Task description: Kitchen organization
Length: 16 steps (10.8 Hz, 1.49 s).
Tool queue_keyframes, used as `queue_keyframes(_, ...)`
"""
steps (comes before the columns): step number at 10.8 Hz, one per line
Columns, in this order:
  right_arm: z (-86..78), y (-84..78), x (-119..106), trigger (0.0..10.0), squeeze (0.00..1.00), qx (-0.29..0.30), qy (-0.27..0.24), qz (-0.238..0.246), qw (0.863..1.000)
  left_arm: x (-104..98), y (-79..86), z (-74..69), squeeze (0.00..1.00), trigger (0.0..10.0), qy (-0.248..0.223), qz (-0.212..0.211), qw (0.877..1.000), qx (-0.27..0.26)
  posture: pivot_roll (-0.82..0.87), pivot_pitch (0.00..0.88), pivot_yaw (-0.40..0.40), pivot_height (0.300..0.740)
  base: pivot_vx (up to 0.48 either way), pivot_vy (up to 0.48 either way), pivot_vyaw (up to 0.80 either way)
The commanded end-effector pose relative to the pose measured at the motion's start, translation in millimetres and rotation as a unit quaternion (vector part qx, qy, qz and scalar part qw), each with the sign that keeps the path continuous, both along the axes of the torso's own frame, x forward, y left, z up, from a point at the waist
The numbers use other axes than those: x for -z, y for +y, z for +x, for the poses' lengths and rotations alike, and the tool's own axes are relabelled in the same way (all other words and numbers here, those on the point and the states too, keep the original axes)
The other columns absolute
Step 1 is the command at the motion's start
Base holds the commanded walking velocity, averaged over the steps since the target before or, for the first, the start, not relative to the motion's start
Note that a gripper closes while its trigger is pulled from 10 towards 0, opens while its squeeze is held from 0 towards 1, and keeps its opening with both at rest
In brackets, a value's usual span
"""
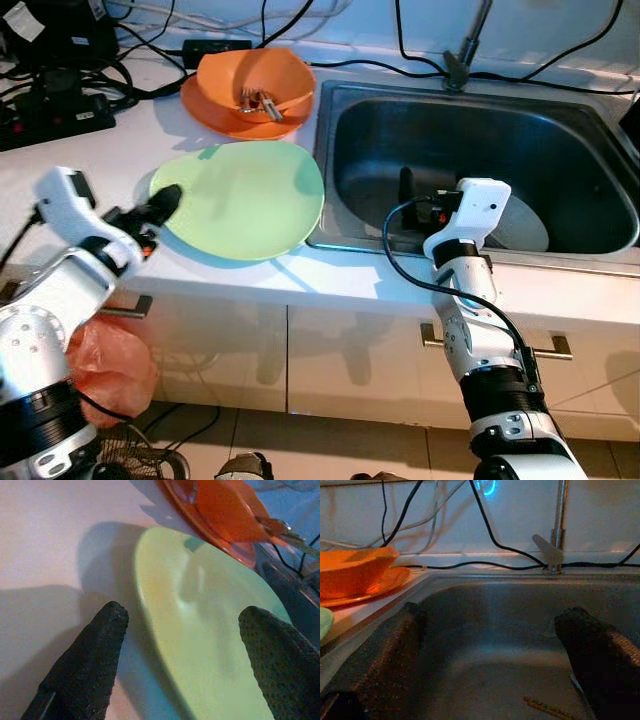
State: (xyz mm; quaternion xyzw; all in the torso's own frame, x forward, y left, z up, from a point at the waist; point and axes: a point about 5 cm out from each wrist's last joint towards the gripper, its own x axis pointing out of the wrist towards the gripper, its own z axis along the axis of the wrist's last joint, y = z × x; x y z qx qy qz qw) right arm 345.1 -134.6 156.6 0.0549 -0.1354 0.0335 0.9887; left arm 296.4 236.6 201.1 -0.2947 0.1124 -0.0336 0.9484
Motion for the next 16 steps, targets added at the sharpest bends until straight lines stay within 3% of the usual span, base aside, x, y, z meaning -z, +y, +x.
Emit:
queue_keyframes(1, -1.3, 1.0, 1, 10.0, 0.0, -0.003, 0.004, 0.004, 1.0, 19, -10.0, 0.8, 0.0, 10.0, 0.056, -0.011, 0.998, 0.024, 0.07, 0.112, -0.018, 0.74, 0.0, 0.0, 0.0)
queue_keyframes(3, -1.8, 2.5, 1, 10.0, 0.0, -0.006, 0.004, 0.004, 1.0, 19, -17.0, 2.7, 0.0, 10.0, 0.067, -0.011, 0.997, 0.04, 0.07, 0.108, -0.014, 0.74, 0.0, 0.0, 0.0)
queue_keyframes(5, -1.8, 5.3, 2, 10.0, 0.0, -0.011, 0.007, 0.003, 1.0, 26, -28.8, 8.5, 0.0, 10.0, 0.113, 0.004, 0.992, 0.058, 0.07, 0.105, -0.007, 0.74, 0.0, 0.0, 0.0)
queue_keyframes(8, -2.1, 5.9, 3, 10.0, 0.0, -0.014, 0.01, 0.001, 1.0, 36, -57.2, 14.3, 0.0, 10.0, 0.141, -0.032, 0.984, 0.104, 0.06, 0.116, -0.003, 0.74, 0.0, 0.0, 0.0)
queue_keyframes(10, -3.1, 6.4, 4, 10.0, 0.0, -0.018, 0.012, -0.001, 1.0, 42, -67.7, 15.6, 0.0, 10.0, 0.152, -0.051, 0.98, 0.12, 0.05, 0.121, -0.002, 0.74, 0.0, 0.0, 0.0)
queue_keyframes(11, -3.8, 5.7, 5, 10.0, 0.0, -0.017, 0.013, -0.001, 1.0, 45, -68.1, 16.3, 0.0, 4.5, 0.156, -0.055, 0.981, 0.105, 0.05, 0.121, -0.002, 0.74, 0.0, 0.0, 0.0)
queue_keyframes(12, -3.9, 5.8, 4, 10.0, 0.0, -0.017, 0.013, -0.001, 1.0, 45, -69.2, 16.2, 0.0, 0.0, 0.153, -0.056, 0.981, 0.103, 0.05, 0.133, -0.006, 0.74, 0.0, 0.0, 0.0)
queue_keyframes(14, -3.8, 5.2, 4, 10.0, 0.0, -0.017, 0.014, -0.002, 1.0, 42, -68.6, 17.6, 0.0, 0.0, 0.136, -0.034, 0.986, 0.089, 0.05, 0.134, -0.008, 0.74, 0.0, 0.0, 0.0)
queue_keyframes(16, -3.1, 5.5, 4, 10.0, 0.0, -0.018, 0.015, -0.003, 1.0, 42, -72.5, 15.7, 0.0, 0.0, 0.128, -0.044, 0.987, 0.09, 0.06, 0.132, -0.012, 0.74, 0.0, 0.0, 0.0)
